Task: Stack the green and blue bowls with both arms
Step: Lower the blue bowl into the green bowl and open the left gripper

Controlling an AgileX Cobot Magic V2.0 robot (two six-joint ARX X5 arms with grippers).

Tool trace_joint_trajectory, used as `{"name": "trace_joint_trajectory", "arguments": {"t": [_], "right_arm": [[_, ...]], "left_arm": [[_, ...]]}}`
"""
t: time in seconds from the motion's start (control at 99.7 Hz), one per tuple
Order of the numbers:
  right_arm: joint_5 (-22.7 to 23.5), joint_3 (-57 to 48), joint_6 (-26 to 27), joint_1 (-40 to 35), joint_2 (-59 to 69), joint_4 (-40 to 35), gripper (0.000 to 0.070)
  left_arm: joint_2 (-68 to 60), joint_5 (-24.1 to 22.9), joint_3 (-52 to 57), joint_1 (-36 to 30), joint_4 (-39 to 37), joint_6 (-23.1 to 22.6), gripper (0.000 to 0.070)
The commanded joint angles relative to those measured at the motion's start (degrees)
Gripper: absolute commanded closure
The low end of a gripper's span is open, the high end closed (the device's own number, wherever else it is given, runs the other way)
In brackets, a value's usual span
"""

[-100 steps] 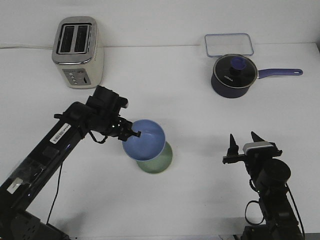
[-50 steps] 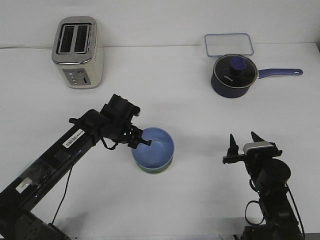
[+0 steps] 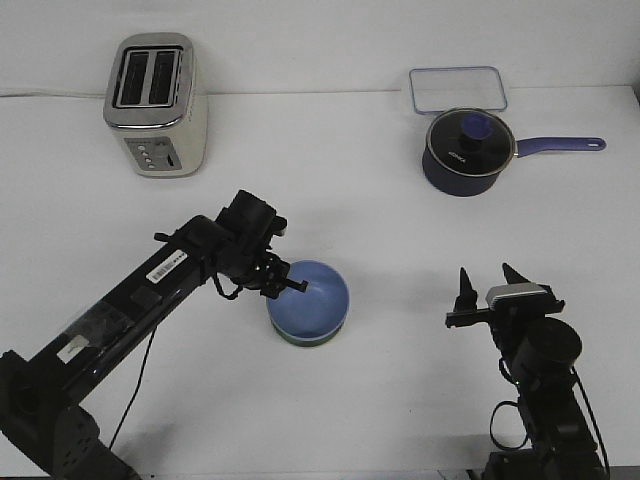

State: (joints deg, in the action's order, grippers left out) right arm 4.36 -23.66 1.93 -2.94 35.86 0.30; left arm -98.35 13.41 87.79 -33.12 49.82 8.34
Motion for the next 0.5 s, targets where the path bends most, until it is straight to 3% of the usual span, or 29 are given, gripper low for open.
{"name": "trace_joint_trajectory", "arguments": {"t": [0.0,0.371,0.492], "right_arm": [[0.09,-0.72,0.63,-0.04,0.17,0.57,0.0207],[0.09,-0.72,0.63,-0.04,0.17,0.59,0.0207],[0.09,-0.72,0.63,-0.04,0.17,0.59,0.0207]], "left_arm": [[-0.7,-0.04,0.94,-0.28,-0.17,0.33,0.0684],[-0.7,0.2,0.94,-0.35,1.4,0.09,0.0668],[-0.7,1.27,0.94,-0.35,1.4,0.09,0.0564]]}}
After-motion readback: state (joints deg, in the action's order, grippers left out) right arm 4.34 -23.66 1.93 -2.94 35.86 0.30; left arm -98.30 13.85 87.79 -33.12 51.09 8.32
